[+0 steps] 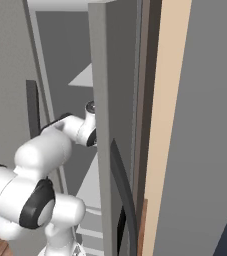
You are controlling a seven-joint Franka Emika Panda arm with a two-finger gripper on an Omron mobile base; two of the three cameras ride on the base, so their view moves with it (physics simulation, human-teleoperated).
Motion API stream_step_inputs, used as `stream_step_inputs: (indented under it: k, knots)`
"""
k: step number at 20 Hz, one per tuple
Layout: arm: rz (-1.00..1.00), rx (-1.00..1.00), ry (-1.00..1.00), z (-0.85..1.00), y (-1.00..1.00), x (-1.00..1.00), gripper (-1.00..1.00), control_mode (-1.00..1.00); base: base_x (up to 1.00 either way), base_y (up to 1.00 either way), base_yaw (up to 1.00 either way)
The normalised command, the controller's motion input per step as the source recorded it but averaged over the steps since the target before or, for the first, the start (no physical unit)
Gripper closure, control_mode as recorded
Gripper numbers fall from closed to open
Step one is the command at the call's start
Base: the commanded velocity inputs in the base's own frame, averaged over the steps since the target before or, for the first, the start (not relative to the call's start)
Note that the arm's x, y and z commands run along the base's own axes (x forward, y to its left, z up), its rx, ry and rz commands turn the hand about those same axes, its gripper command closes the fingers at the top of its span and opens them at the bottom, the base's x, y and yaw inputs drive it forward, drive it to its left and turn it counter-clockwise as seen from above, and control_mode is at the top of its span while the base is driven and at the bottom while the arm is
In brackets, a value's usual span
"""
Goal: Take the steak, potato, and peach from the freezer and place them in the bowl on the counter.
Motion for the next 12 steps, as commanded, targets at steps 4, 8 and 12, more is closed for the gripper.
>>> stream_step_inputs:
  k: [4, 8, 12]
  knots:
    - [0.00, 0.00, 0.00, 0.00, 0.00, 0.26, -1.00, -1.00, 0.00, 0.00, 0.00]
    - [0.00, 0.00, 0.00, 0.00, 0.00, 0.26, -1.00, -1.00, 0.00, 0.00, 0.00]
    - [0.00, 0.00, 0.00, -0.02, 0.00, 0.22, -1.00, -1.00, 0.00, 0.00, 0.00]
